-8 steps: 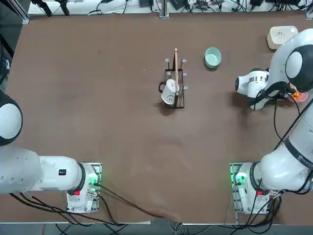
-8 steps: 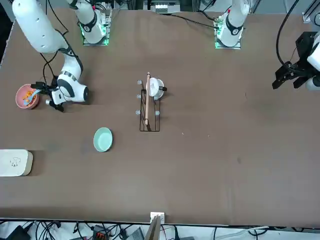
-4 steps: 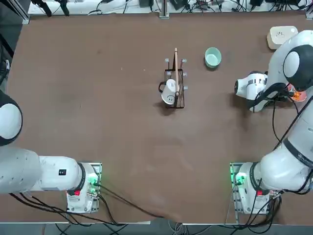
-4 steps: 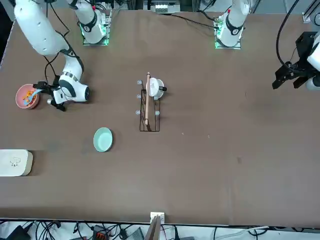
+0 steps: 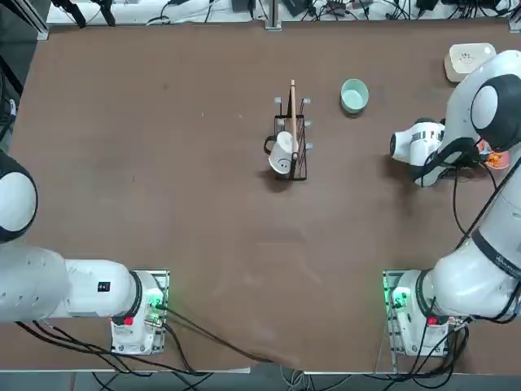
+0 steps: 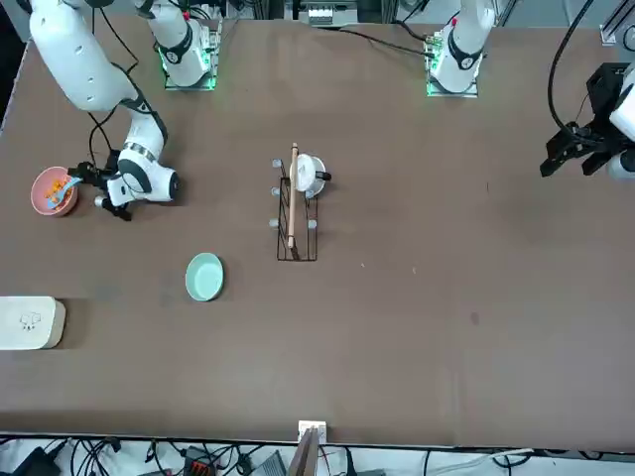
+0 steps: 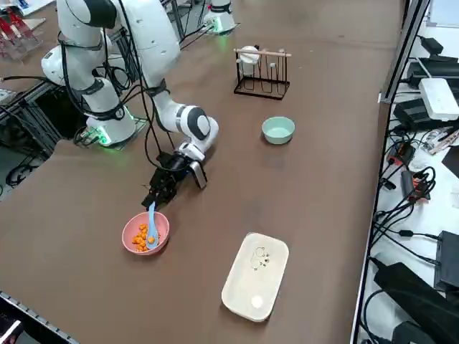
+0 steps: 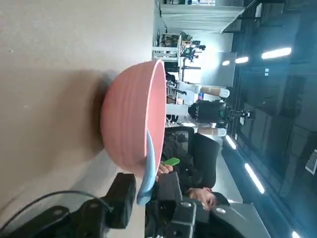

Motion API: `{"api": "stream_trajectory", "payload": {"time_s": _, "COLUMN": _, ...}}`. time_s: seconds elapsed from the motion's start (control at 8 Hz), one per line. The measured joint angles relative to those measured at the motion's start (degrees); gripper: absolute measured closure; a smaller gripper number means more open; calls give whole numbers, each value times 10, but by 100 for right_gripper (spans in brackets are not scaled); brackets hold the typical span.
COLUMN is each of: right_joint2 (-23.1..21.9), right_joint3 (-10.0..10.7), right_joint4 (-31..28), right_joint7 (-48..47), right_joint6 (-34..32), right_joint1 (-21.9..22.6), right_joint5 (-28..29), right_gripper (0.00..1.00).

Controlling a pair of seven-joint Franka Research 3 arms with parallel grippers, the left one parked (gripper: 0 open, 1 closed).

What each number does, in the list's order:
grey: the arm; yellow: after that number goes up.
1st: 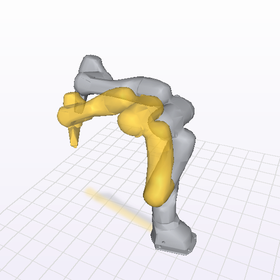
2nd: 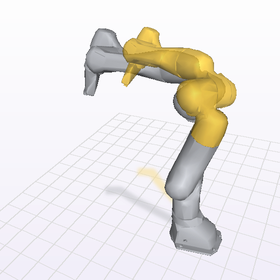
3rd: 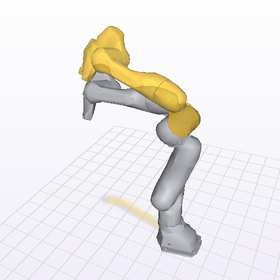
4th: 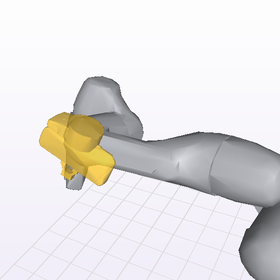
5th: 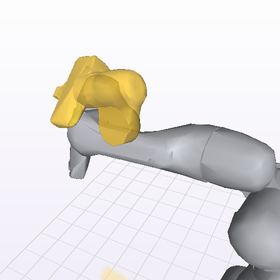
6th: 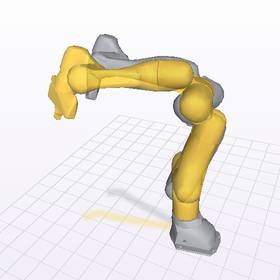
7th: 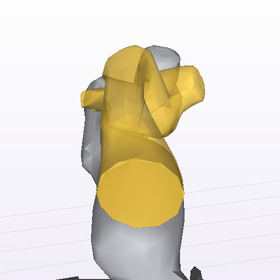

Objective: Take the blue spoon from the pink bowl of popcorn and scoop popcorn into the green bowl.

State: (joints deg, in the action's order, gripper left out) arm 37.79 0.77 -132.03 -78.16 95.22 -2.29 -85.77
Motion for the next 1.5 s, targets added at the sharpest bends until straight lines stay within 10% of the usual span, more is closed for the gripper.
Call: {"api": "stream_trajectory", "payload": {"time_s": 1.5, "right_joint2": -1, "right_joint3": -9, "right_joint4": 68, "right_joint7": 26, "right_joint6": -77, "right_joint1": 35, "right_joint5": 69, "right_gripper": 89}}
